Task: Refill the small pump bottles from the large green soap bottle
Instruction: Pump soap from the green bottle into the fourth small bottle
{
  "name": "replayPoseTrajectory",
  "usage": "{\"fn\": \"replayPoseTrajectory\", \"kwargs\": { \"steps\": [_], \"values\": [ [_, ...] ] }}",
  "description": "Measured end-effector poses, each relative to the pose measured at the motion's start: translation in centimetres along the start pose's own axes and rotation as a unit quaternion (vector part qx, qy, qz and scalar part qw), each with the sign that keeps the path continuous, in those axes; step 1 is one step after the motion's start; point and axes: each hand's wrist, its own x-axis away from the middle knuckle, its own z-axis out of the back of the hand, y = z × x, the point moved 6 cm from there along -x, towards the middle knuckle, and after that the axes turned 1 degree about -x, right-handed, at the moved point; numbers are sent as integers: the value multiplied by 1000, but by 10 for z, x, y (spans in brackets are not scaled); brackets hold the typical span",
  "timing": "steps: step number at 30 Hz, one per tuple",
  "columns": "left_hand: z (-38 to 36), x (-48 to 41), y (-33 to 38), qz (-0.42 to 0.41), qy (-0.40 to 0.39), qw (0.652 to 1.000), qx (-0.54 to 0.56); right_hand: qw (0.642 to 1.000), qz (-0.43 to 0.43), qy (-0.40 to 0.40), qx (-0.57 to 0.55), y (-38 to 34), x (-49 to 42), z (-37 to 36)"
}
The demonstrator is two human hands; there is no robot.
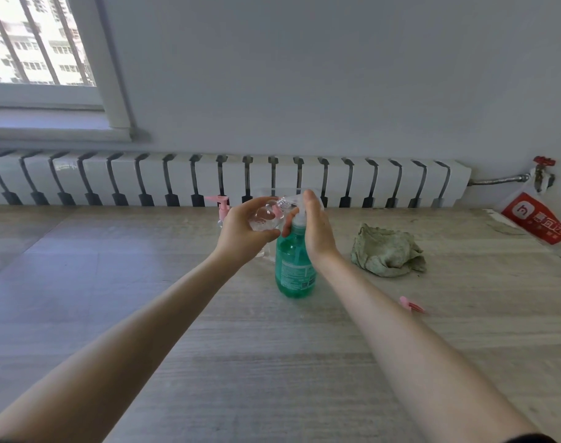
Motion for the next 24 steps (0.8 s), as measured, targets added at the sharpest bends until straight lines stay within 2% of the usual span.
{"fn": "replayPoseTrajectory", "kwargs": {
  "steps": [24],
  "values": [
    [1, 2, -7, 15, -4, 1000, 1, 1000, -13, 2, -27, 6, -4, -5]
  ]
}}
